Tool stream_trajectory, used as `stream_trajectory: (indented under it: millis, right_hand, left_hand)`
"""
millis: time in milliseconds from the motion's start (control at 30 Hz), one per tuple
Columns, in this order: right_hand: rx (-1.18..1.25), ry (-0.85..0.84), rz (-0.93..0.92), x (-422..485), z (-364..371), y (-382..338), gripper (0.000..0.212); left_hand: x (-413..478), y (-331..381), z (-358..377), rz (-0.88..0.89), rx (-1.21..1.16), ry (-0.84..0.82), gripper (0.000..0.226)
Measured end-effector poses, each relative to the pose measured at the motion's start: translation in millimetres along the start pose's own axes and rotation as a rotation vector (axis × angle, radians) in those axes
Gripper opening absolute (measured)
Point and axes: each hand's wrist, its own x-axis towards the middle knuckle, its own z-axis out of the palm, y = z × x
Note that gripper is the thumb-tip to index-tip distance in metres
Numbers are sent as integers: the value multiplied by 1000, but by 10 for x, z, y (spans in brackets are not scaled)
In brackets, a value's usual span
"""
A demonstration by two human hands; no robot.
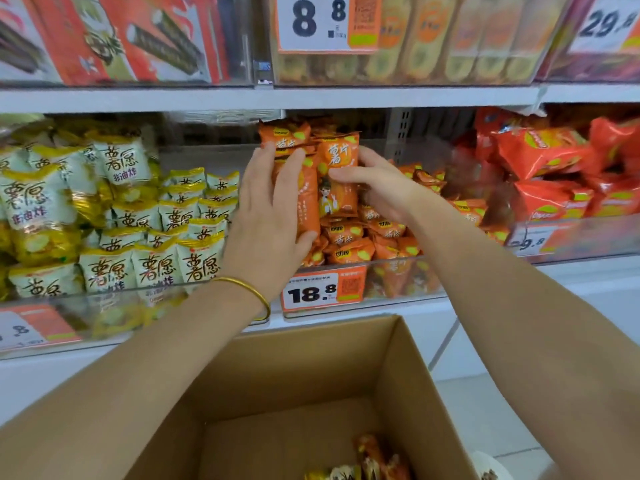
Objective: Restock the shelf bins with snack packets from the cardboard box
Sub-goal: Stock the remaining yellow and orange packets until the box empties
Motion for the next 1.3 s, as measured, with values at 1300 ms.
stream_trajectory:
  millis: [1300]
  right_hand:
    - [-123, 320, -77, -76, 324, -23, 63]
  left_hand:
    - [35, 24, 85, -216, -282, 27, 105]
